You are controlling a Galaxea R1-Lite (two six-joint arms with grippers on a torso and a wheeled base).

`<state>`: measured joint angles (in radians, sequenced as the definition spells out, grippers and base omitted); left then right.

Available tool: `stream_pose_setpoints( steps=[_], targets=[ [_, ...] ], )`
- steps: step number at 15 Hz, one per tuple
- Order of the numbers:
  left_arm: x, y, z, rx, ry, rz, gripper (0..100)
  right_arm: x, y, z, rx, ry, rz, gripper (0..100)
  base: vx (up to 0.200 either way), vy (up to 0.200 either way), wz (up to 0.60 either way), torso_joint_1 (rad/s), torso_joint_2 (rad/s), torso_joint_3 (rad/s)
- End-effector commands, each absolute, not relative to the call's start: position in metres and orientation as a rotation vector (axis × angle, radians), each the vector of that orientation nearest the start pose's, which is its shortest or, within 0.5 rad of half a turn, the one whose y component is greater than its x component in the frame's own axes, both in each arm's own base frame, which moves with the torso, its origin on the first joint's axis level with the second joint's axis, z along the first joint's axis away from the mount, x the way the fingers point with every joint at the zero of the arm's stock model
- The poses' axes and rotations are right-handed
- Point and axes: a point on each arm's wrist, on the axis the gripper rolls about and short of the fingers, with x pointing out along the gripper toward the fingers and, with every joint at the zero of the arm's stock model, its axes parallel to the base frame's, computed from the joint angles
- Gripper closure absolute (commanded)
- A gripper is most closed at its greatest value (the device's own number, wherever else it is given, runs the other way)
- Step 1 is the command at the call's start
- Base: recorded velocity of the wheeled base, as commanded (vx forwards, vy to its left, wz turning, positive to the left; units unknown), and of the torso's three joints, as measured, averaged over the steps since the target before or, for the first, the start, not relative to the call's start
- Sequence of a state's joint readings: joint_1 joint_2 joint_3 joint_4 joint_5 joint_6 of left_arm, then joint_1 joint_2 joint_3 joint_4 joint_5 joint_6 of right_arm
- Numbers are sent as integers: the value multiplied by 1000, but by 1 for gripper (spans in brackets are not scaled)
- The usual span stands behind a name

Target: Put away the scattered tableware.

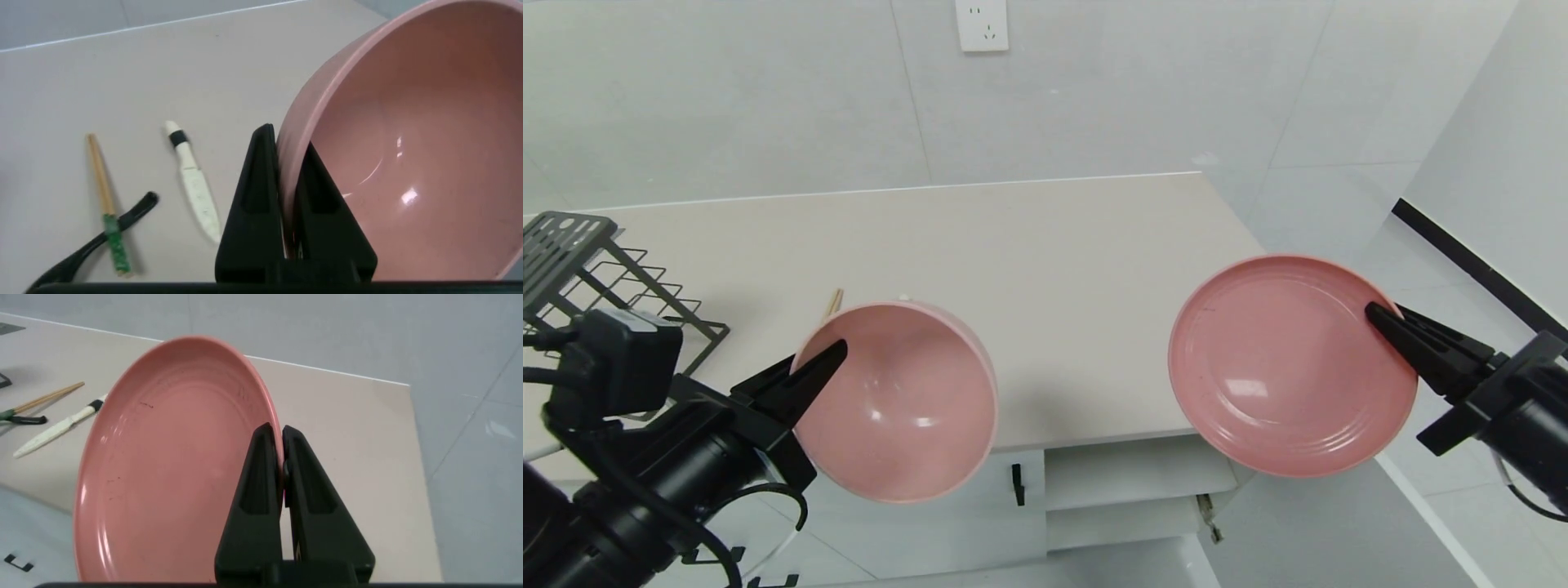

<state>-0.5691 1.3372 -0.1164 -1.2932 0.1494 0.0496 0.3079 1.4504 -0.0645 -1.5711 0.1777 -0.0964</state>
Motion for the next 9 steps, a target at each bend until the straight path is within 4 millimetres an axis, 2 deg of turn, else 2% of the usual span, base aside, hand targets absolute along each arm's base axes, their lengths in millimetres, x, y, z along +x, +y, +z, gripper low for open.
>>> stream_pose_setpoints(
  steps=[1, 2, 9],
  targets=[
    [140, -85, 160, 24, -75, -417, 100, 161, 56, 159, -82, -210, 475, 100, 0, 0, 0, 0, 0, 0],
    [139, -85, 160, 24, -75, -418, 100, 161, 56, 159, -82, -210, 475, 100, 0, 0, 0, 0, 0, 0],
    [137, -86, 160, 10, -106, -433, 100, 161, 56, 159, -82, -212, 475, 100, -200, 0, 0, 0, 7, 2]
  ],
)
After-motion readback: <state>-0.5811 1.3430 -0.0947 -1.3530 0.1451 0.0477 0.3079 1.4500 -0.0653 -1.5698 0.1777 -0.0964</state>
